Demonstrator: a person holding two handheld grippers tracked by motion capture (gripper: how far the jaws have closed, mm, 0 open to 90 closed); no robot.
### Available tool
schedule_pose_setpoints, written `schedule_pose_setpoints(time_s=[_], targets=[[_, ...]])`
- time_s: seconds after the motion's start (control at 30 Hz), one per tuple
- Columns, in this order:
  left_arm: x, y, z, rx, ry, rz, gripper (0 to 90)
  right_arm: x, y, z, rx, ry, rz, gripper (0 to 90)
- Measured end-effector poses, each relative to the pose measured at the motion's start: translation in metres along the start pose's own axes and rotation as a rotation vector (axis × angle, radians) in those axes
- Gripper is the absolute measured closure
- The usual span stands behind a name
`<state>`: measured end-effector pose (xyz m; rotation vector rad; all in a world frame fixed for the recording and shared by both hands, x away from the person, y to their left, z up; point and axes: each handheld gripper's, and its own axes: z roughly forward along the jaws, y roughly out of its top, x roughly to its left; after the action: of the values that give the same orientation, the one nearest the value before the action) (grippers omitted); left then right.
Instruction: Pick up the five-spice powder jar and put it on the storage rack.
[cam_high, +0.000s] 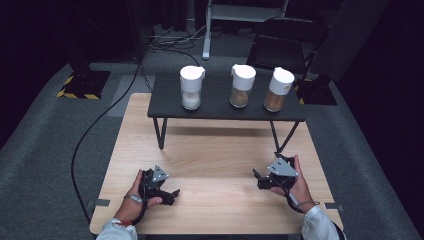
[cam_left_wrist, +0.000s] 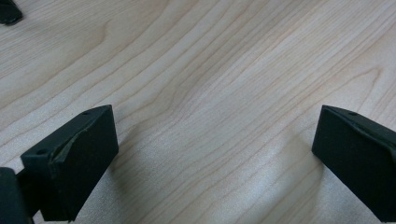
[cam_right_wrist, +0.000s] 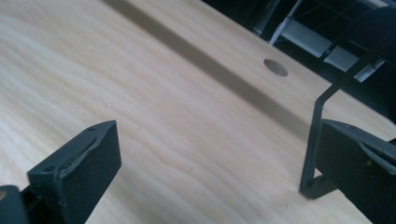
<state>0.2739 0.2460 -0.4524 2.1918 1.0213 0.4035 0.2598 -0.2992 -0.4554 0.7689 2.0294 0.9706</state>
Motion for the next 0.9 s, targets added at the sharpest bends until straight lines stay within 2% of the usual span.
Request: schedule_pose_setpoints(time_s=[0.3,0.5,0.77,0.9], targets=[[0.0,0.0,0.0,0.0,-0.001,-0.002,0.0,0.001,-0.011,-0.001,0.074,0.013,-0.03,0.6],[0.0,0.0,0.0,-0.001,-0.001,0.001,0.0,-0.002,-0.017,-0.007,0.097,0.009,-0.013,0.6],[0.0,0.0,0.0,-0.001,-0.001,0.001,0.0,-0.007,-0.021,-0.008,0.155,0.032,-0.015,0.9],[0.0,0.0,0.0,-0.001,-0.002,0.001,0.0,-0.009,-0.024,-0.01,0.17,0.035,0.003,1.0]])
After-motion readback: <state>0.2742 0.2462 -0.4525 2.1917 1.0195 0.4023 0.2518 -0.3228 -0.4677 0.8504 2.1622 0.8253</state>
